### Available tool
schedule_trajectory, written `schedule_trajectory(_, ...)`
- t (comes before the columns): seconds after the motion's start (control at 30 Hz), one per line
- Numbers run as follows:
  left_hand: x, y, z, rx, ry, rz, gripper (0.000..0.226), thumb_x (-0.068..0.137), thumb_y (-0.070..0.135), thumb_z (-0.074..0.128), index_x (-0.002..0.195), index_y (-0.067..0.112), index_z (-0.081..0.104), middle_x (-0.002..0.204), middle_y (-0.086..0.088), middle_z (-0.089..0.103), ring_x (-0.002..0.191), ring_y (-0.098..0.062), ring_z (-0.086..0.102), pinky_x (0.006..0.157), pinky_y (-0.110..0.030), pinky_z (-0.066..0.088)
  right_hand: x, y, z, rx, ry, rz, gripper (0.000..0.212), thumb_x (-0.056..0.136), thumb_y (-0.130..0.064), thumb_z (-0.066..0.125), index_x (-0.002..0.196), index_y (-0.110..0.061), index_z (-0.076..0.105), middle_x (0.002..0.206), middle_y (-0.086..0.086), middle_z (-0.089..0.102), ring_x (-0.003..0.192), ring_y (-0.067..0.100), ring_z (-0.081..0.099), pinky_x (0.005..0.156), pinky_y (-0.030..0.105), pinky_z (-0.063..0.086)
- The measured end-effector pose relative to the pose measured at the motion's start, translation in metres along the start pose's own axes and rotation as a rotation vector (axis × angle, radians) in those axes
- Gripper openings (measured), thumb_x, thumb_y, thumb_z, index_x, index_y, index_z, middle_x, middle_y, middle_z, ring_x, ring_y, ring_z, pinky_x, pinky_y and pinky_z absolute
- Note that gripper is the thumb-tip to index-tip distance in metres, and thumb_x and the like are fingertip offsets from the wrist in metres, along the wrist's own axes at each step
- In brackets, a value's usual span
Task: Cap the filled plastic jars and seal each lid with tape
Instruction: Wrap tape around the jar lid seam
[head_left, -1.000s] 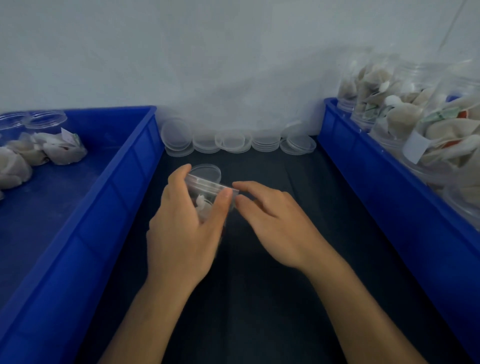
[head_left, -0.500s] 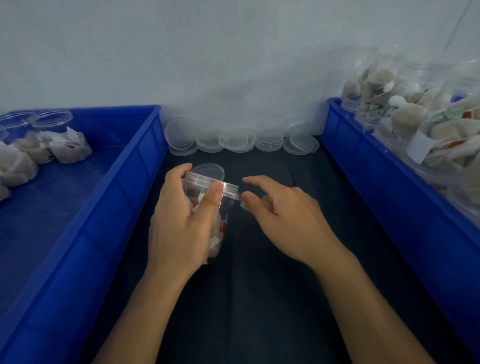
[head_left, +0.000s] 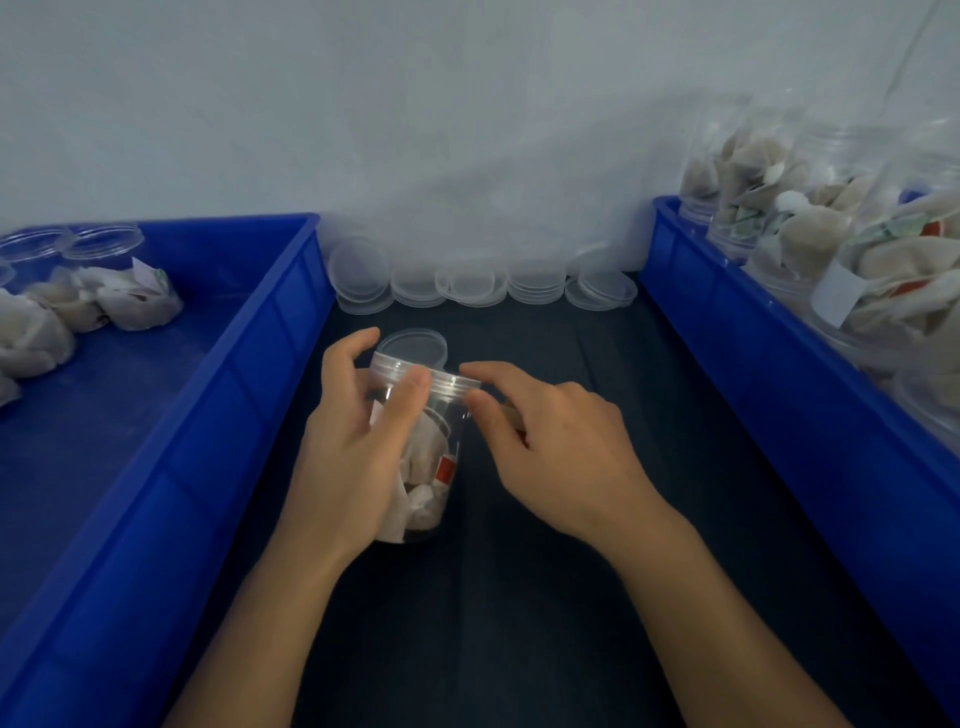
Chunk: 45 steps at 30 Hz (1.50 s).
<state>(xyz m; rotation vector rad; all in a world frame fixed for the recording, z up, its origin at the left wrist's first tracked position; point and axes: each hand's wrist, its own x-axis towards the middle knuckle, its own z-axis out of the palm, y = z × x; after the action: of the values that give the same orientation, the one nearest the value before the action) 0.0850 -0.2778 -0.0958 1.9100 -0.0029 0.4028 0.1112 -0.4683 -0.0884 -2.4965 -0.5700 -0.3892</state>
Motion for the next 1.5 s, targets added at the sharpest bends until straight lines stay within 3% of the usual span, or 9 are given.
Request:
schedule_trajectory(0.17,0.0,0.003,0.005,0.362,0.135,0.07,0.087,0.078,0.089,0.047,0.149,0.039,0.041,0.13,0.018,0.054,0.104,0.006,0.057,0.079,-0.018,0.044,-0.002,-0.007,0.0,-0.023,-0.005,0.002,0.05,0.107,-0.056,0.023,0.146,-0.04,0.05,0.071,-0.014,0.063,0.067,0.011,0.063,0.067,0.039,0.051)
schedule_trajectory(0.3,-0.001,0.003,0.006,0.309,0.125,0.019,0.089,0.083,0.087,0.036,0.157,0.038,0.036,0.128,0.022,0.059,0.11,-0.002,0.061,0.092,-0.033,0.052,-0.003,-0.005,-0.001,0.248,-0.085,0.046,0.042,0.11,-0.034,0.038,0.152,-0.039,0.046,0.06,-0.009,0.058,0.057,0.014,0.057,0.061,0.032,0.04)
schedule_trajectory(0.47,0.001,0.003,0.006,0.264,0.118,-0.025,0.079,0.083,0.084,0.028,0.151,0.043,0.035,0.126,0.018,0.06,0.107,-0.005,0.061,0.094,-0.044,0.052,-0.003,-0.005,-0.003,0.236,-0.085,0.047,0.041,0.11,-0.044,0.039,0.15,-0.038,0.047,0.057,-0.011,0.055,0.056,0.013,0.057,0.062,0.035,0.044)
schedule_trajectory(0.73,0.007,-0.005,-0.006,0.053,0.098,-0.005,0.074,0.084,0.078,0.042,0.145,0.038,0.054,0.114,0.029,0.066,0.104,0.014,0.061,0.084,-0.023,0.047,0.001,-0.004,-0.002,0.075,-0.043,0.025,0.05,0.102,-0.06,0.027,0.143,-0.041,0.051,0.066,-0.015,0.059,0.067,0.012,0.063,0.073,0.044,0.056)
schedule_trajectory(0.93,0.005,-0.003,-0.003,-0.127,0.021,0.002,0.024,0.096,0.061,0.049,0.112,0.055,0.066,0.11,0.019,0.072,0.101,-0.001,0.071,0.08,-0.018,0.055,0.002,-0.005,-0.001,0.103,-0.065,0.05,0.051,0.102,-0.063,0.027,0.14,-0.043,0.053,0.068,-0.017,0.055,0.072,0.013,0.064,0.075,0.044,0.056)
schedule_trajectory(1.03,0.007,-0.005,-0.005,-0.184,-0.019,-0.013,0.034,0.096,0.061,0.05,0.121,0.043,0.066,0.114,0.01,0.073,0.106,-0.011,0.072,0.083,-0.025,0.058,0.0,-0.007,-0.002,0.118,-0.066,0.071,0.052,0.099,-0.066,0.026,0.138,-0.044,0.053,0.075,-0.015,0.062,0.077,0.016,0.066,0.078,0.045,0.056)
schedule_trajectory(1.17,0.006,-0.004,-0.005,-0.207,-0.054,-0.03,0.042,0.093,0.064,0.053,0.13,0.043,0.058,0.115,0.021,0.07,0.105,-0.006,0.073,0.076,-0.018,0.059,-0.001,-0.01,-0.002,0.126,-0.04,0.083,0.055,0.096,-0.069,0.024,0.135,-0.045,0.054,0.082,-0.013,0.069,0.078,0.015,0.068,0.078,0.044,0.057)
schedule_trajectory(1.3,0.003,0.0,-0.001,0.075,0.047,0.031,0.079,0.078,0.079,0.058,0.145,0.04,0.042,0.121,0.023,0.064,0.107,0.005,0.066,0.084,-0.024,0.056,-0.002,-0.011,-0.002,0.136,-0.007,0.084,0.056,0.096,-0.07,0.026,0.135,-0.043,0.057,0.077,-0.014,0.069,0.073,0.01,0.067,0.075,0.042,0.057)
schedule_trajectory(1.5,-0.004,0.003,0.008,0.353,0.133,0.089,0.088,0.08,0.087,0.052,0.152,0.04,0.035,0.127,0.025,0.059,0.105,0.005,0.062,0.087,-0.023,0.051,-0.004,-0.015,0.001,0.077,0.027,0.052,0.063,0.097,-0.069,0.019,0.137,-0.038,0.057,0.077,-0.014,0.069,0.069,0.01,0.066,0.07,0.039,0.055)
